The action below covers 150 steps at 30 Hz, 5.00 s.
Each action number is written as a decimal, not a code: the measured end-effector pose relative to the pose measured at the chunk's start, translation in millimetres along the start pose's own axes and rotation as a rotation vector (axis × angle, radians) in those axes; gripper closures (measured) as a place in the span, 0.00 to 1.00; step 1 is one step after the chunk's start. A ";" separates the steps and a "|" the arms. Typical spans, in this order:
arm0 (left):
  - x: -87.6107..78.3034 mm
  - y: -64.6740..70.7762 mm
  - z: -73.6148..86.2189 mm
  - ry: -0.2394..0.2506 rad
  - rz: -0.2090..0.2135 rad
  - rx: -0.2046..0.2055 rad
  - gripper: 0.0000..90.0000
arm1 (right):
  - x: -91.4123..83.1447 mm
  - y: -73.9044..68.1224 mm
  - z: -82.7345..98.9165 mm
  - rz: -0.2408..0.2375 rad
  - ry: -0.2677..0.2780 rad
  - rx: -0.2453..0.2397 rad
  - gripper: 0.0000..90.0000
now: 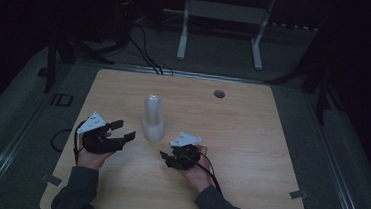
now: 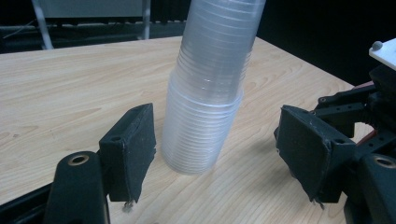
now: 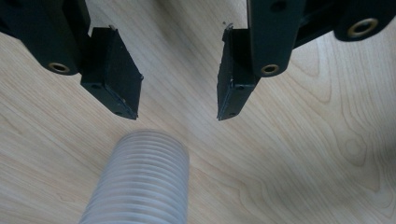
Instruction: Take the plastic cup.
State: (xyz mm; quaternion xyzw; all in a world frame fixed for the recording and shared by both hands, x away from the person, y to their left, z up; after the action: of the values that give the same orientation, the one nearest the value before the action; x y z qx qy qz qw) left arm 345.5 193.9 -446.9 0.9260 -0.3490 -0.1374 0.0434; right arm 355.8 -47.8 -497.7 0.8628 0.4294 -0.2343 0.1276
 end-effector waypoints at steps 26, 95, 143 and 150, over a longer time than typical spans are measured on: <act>1.3 2.6 -20.5 0.002 -0.003 0.026 0.32 | 12.9 10.7 -3.5 -0.002 -0.030 0.014 0.52; 90.6 6.8 -73.0 -0.063 0.054 0.120 0.41 | 29.5 25.9 -37.8 0.030 0.041 -0.018 0.34; 87.0 6.1 -88.6 -0.046 0.061 0.076 0.44 | 51.7 30.8 -63.3 0.021 0.119 0.007 0.26; 83.5 5.2 -94.7 -0.034 0.065 0.073 0.44 | 51.2 31.1 -62.9 0.022 0.119 0.007 0.28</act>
State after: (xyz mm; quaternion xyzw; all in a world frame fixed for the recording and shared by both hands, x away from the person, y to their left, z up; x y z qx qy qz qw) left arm 429.2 133.5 -373.9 0.9127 -0.3843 -0.1388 0.0082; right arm 426.0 -5.0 -469.4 0.8803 0.4258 -0.1828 0.1015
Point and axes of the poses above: each handheld gripper's, and its own axes: x roughly forward along the jaws, z roughly out of its underside, y roughly to its right, the point moved 4 cm from there along x, roughly forward along the jaws, and after that the axes turned 7 degrees about y, right-handed, at the moved point
